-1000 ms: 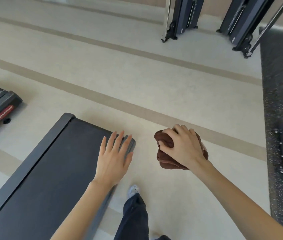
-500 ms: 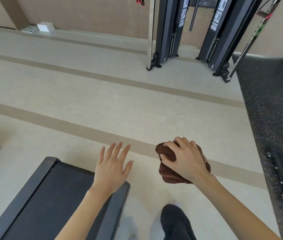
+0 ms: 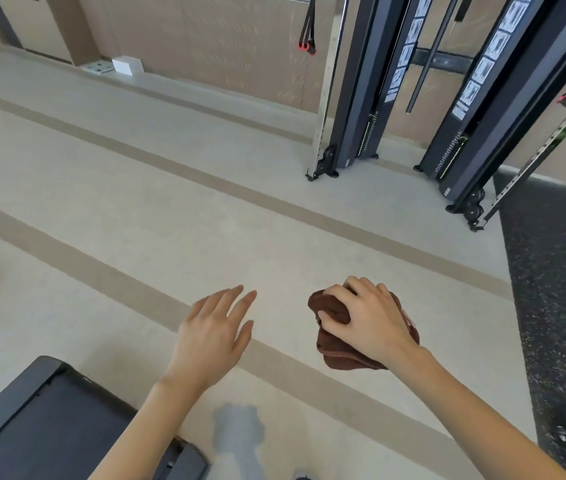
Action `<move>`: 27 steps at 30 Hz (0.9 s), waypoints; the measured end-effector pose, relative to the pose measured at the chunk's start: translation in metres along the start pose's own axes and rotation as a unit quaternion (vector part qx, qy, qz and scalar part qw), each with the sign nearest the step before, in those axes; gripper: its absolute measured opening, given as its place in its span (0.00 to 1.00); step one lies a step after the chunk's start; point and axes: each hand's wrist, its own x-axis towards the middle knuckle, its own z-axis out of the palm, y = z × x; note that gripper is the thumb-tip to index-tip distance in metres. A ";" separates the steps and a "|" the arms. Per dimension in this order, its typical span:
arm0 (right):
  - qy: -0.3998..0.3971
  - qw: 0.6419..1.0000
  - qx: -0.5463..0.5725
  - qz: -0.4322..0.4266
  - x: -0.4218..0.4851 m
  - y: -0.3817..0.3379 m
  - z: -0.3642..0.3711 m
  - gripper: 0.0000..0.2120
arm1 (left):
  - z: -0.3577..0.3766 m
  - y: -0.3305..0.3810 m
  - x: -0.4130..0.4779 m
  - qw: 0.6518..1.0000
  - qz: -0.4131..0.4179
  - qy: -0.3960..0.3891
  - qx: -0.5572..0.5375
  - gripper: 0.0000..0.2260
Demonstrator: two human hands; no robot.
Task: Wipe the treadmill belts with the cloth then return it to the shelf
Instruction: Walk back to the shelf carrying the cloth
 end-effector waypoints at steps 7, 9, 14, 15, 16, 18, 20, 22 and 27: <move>0.000 0.999 0.029 -0.021 0.112 0.022 0.015 0.15 | 0.025 -0.027 0.072 0.999 -0.027 0.013 0.024 0.19; -0.023 0.999 0.024 -0.033 0.139 0.020 0.033 0.15 | 0.039 -0.046 0.089 0.999 -0.045 -0.004 0.031 0.19; -0.072 0.996 0.023 -0.046 0.216 -0.003 0.064 0.17 | 0.058 -0.111 0.147 0.994 -0.058 -0.072 0.065 0.21; -0.078 0.996 0.022 -0.048 0.233 -0.009 0.066 0.17 | 0.057 -0.125 0.160 0.993 -0.064 -0.072 0.066 0.21; -0.078 0.995 0.022 -0.051 0.251 -0.016 0.066 0.17 | 0.056 -0.139 0.173 0.994 -0.070 -0.066 0.061 0.22; -0.062 0.996 0.027 -0.052 0.289 -0.031 0.065 0.16 | 0.052 -0.170 0.198 0.994 -0.079 -0.053 0.047 0.21; -0.045 0.997 0.038 -0.050 0.325 -0.044 0.063 0.15 | 0.048 -0.200 0.223 0.995 -0.080 -0.036 0.044 0.21; -0.039 0.997 0.047 -0.049 0.353 -0.052 0.062 0.14 | 0.044 -0.224 0.241 0.995 -0.085 -0.015 0.041 0.21; -0.049 0.995 0.038 -0.078 0.417 -0.067 0.072 0.13 | 0.048 -0.269 0.271 0.995 -0.097 0.009 0.031 0.20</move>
